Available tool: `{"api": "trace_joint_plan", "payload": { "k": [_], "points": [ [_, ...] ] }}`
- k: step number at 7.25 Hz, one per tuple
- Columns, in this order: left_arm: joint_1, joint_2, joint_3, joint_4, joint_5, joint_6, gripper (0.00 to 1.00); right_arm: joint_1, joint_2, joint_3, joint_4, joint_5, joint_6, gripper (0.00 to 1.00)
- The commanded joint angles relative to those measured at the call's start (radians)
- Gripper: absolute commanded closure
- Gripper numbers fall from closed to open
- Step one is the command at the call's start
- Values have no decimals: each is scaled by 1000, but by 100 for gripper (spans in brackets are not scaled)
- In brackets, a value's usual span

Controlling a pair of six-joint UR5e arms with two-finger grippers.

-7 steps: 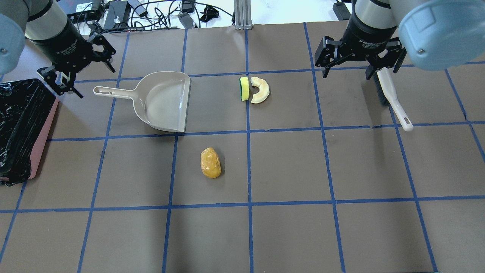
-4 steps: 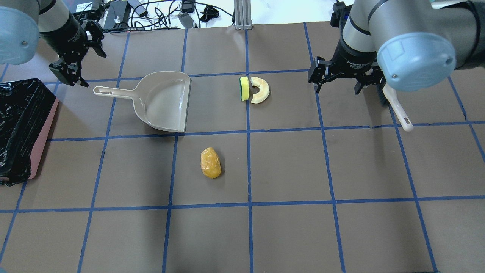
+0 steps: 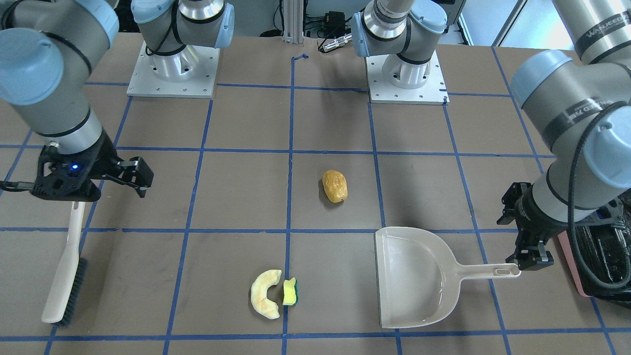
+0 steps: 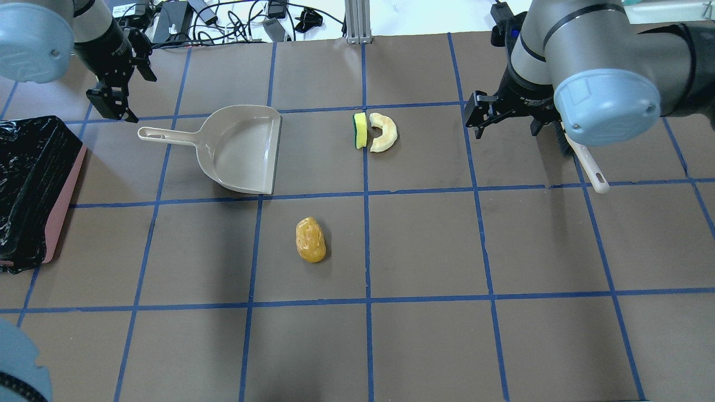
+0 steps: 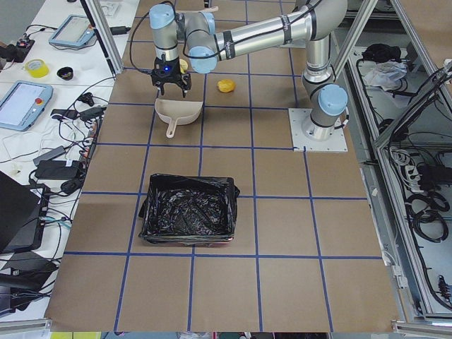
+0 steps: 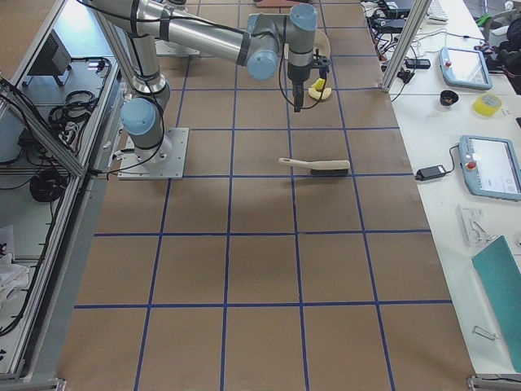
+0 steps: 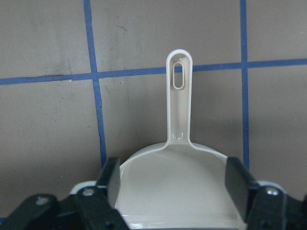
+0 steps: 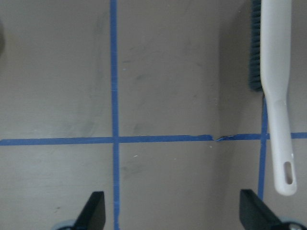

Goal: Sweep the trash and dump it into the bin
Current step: 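Grasp the dustpan handle with the left gripper while the right gripper grasps the brush handle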

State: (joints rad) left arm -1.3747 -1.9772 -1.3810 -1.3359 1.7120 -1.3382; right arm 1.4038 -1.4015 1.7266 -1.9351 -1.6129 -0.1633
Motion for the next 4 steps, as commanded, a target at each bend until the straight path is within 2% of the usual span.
{"api": "trace_joint_plan", "payload": {
  "k": [1, 2, 4],
  "points": [
    [-1, -70, 14, 1, 50, -27, 30, -133, 71, 19, -65, -5, -137, 4],
    [0, -92, 14, 3, 86, -29, 33, -175, 87, 30, -105, -15, -174, 4],
    [0, -135, 11, 51, 83, -39, 33, -190, 156, 30, -192, -25, -190, 3]
  ]
}}
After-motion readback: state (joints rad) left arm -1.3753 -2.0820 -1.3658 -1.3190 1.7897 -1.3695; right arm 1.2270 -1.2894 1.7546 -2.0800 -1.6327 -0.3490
